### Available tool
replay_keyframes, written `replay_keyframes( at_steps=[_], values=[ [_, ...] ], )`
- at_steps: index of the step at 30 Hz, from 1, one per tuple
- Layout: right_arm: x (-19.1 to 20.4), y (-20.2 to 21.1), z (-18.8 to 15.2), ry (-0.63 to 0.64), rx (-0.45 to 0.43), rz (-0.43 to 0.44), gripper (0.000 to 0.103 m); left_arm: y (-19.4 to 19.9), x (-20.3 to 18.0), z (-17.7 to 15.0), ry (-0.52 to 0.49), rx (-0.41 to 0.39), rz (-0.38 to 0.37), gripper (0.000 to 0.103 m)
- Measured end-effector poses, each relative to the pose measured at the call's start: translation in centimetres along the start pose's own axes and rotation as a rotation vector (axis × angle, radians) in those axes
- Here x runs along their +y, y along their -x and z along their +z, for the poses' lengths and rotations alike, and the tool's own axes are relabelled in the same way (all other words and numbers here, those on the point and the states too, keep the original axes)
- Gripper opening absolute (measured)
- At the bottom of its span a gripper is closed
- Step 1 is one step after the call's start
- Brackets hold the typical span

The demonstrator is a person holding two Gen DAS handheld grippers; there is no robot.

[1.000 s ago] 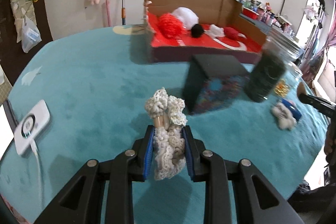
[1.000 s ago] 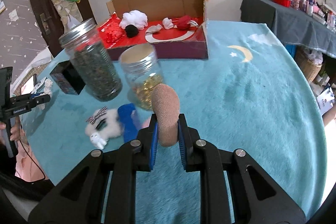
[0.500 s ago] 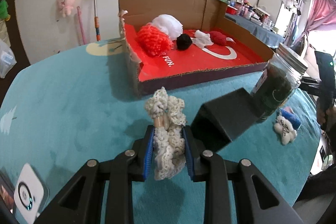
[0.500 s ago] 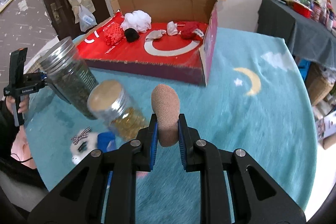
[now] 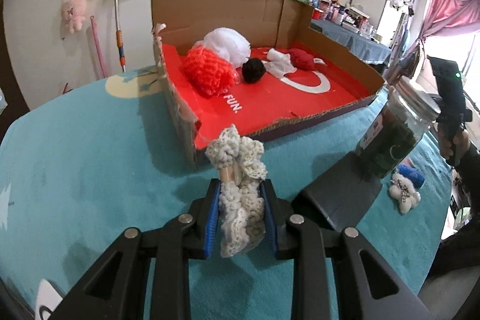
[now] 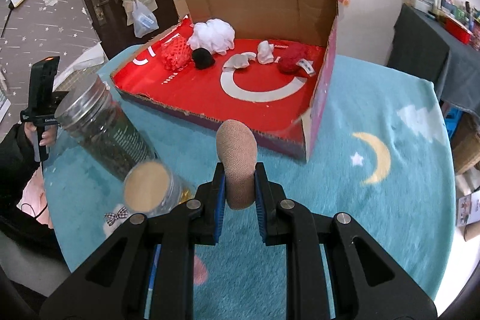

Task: Organize soft objects
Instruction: 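Lift the crochet piece and beige sponge toward the box with both tools, then lower both items into the box and open both tools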

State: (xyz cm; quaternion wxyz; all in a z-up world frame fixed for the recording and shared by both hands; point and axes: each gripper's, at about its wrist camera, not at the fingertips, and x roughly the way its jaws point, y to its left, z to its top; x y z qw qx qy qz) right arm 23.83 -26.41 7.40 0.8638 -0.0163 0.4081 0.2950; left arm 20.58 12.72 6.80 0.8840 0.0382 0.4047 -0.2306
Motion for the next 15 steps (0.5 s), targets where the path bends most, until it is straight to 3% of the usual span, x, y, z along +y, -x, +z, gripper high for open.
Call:
replay_keyframes(
  at_steps=[8,15],
  values=[
    [0.3,-1.2,2.8,0.024,0.023,0.075,0.017,0.2,-0.9,3.0,-0.060,-0.010,-0.037,0.028],
    [1.8,-3.1,6.2,0.054,0.056,0.089,0.017,-1.1,-4.2,6.9,-0.127,-0.005,-0.076,0.028]
  ],
)
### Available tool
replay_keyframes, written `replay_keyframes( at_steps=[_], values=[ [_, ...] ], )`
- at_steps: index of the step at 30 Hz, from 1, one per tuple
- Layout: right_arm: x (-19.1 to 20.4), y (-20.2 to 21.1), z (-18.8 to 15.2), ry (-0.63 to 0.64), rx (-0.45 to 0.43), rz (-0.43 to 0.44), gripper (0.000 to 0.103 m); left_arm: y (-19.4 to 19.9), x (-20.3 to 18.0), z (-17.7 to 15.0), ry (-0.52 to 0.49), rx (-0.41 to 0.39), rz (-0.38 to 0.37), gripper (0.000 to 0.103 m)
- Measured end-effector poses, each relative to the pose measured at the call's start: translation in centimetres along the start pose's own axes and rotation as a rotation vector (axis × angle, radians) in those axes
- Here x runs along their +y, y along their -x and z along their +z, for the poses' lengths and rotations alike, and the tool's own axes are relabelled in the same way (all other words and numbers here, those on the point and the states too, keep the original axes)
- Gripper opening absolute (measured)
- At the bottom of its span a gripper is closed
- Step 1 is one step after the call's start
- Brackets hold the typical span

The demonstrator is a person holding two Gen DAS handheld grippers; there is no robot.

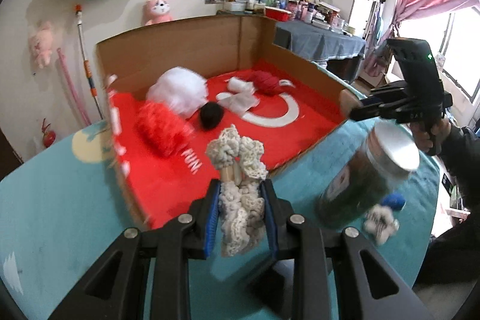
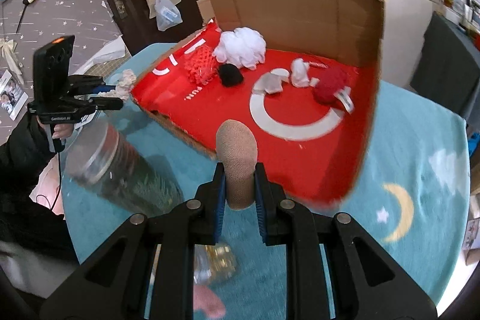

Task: Organize soft objects
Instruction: 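Lower both items into the box and open both tools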

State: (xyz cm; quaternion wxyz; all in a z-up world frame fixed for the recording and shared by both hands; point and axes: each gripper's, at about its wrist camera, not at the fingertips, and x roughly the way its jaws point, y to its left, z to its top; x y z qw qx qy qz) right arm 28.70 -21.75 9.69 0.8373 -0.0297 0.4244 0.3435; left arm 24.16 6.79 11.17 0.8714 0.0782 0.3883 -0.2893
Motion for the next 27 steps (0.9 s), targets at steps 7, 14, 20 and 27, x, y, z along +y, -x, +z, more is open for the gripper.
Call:
replay_keyframes(
  at_steps=[7,14,20,27],
  values=[
    [-0.7,-4.2,3.6,-0.088,0.128,-0.134,0.017,-5.4,-1.0,4.0,0.064,0.145,0.085,0.029],
    [-2.1,-7.7,5.7,-0.163,0.256,-0.237,0.019,-9.8,0.4,5.3,0.117,0.273,0.195,0.029],
    [-3.6,-9.6,6.8,-0.185,0.318,-0.303,0.019,-11.8,1.1,6.0,0.097,0.326,0.291,0.031],
    [-4.5,-10.8,6.6,-0.206,0.360,-0.321,0.020,-13.3,1.3,5.8,0.073,0.358,0.317,0.034]
  ],
)
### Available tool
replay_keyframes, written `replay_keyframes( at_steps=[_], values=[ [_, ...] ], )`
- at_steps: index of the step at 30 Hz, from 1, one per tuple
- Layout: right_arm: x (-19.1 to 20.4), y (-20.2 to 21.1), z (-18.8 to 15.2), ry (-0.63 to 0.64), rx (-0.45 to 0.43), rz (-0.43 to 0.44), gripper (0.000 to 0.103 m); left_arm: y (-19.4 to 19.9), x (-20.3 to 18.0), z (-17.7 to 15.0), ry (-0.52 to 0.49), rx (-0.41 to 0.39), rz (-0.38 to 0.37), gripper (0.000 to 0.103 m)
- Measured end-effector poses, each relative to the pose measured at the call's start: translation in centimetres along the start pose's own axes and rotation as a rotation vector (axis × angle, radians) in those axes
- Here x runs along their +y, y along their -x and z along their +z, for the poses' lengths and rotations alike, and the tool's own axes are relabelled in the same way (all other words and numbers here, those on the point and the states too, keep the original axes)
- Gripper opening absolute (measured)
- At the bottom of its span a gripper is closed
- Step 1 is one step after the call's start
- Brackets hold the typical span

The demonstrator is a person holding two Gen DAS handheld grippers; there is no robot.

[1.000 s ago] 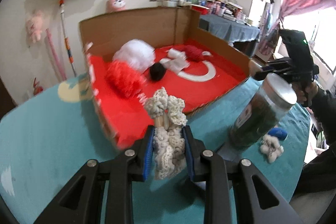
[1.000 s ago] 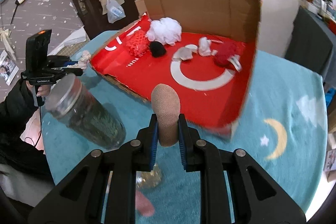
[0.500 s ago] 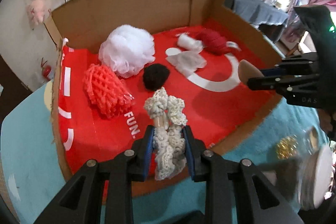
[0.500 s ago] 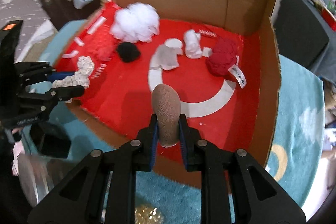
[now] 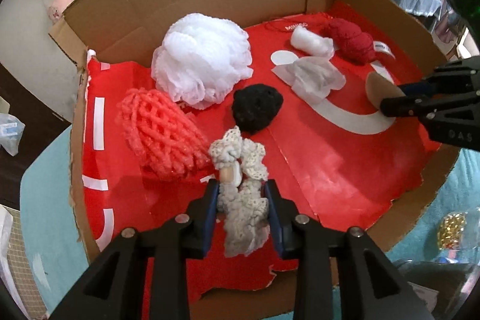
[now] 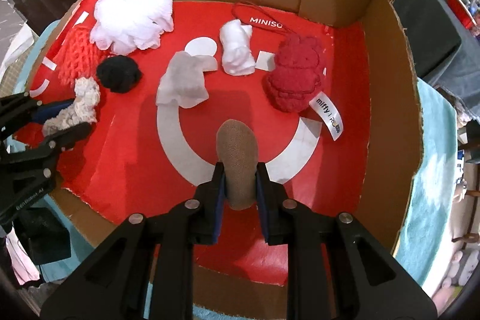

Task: Organize soft objects
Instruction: 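Lower both items into the box and open both tools, then withdraw both tools from the box back toward the table items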

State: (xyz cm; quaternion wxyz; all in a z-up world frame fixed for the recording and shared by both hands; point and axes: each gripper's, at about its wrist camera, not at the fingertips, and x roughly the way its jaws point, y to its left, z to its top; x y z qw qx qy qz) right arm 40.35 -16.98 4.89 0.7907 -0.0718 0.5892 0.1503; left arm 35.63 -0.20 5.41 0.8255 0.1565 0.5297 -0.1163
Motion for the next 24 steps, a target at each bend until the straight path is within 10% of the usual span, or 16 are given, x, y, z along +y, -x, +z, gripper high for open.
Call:
replay_keyframes(
  at_steps=[5,7,24],
  values=[
    [0.2,0.1,-0.3,0.012,-0.008,-0.023,0.035,0.2,-0.3,0.1,-0.004,-0.013,0.005,0.039],
    [0.4,0.2,-0.5,0.017,-0.019,-0.014,0.057,0.4,-0.3,0.1,-0.004,-0.016,0.006,0.046],
    [2.7,12.4,-5.1,0.002,-0.275,-0.028,0.073,11.2,-0.5,-3.4,0.080,-0.304,0.003,0.096]
  ],
)
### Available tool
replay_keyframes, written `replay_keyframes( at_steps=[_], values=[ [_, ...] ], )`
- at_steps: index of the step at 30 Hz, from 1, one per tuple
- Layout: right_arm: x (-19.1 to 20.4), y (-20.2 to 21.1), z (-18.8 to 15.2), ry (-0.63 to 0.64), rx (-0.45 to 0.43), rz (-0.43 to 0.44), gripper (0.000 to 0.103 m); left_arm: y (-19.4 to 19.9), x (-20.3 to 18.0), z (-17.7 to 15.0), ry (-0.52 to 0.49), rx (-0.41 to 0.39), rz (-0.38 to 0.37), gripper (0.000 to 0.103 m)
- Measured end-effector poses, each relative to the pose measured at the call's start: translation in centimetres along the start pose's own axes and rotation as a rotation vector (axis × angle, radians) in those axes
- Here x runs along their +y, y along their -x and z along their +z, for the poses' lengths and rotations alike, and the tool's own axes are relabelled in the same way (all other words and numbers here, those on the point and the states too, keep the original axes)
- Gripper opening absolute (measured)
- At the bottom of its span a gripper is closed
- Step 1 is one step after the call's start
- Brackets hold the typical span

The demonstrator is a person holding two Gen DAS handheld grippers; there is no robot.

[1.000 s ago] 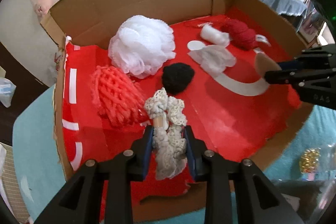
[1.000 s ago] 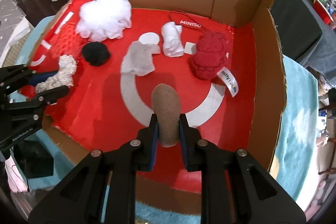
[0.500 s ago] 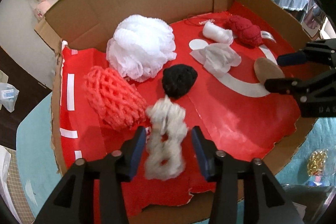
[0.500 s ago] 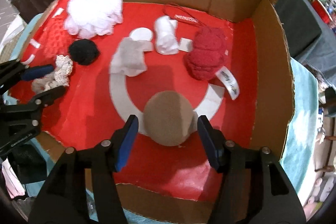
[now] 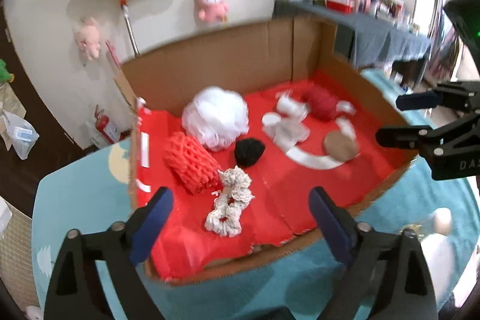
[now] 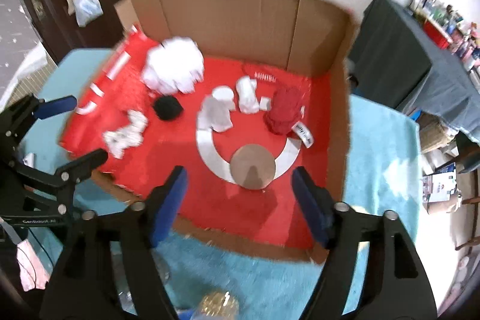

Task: Organize soft objects
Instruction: 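Withdraw both tools from the box back toward the table items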

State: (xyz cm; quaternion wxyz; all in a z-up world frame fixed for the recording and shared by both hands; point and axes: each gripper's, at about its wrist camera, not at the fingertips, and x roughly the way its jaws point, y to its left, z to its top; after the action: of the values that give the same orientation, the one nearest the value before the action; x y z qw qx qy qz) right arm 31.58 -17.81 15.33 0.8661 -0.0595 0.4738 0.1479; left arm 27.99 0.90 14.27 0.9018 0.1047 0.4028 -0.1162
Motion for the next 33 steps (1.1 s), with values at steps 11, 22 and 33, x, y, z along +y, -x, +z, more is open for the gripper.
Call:
replay_keyframes(
  at_steps=[11,22,33],
  values=[
    [2.7,13.0,-5.1,-0.011,-0.304,0.012,0.083,11.2,-1.9,-3.6,0.084,-0.289,-0.007,0.103],
    [7.1,19.6,-13.7,0.008,-0.515,-0.010,0.089,18.5,-4.6,-9.1,0.154,-0.458,-0.026,0.103],
    [9.7,19.5,-21.1,0.005,-0.590,-0.071,0.090,19.6,-7.1,-15.0,0.175,-0.500,0.018,0.103]
  ],
)
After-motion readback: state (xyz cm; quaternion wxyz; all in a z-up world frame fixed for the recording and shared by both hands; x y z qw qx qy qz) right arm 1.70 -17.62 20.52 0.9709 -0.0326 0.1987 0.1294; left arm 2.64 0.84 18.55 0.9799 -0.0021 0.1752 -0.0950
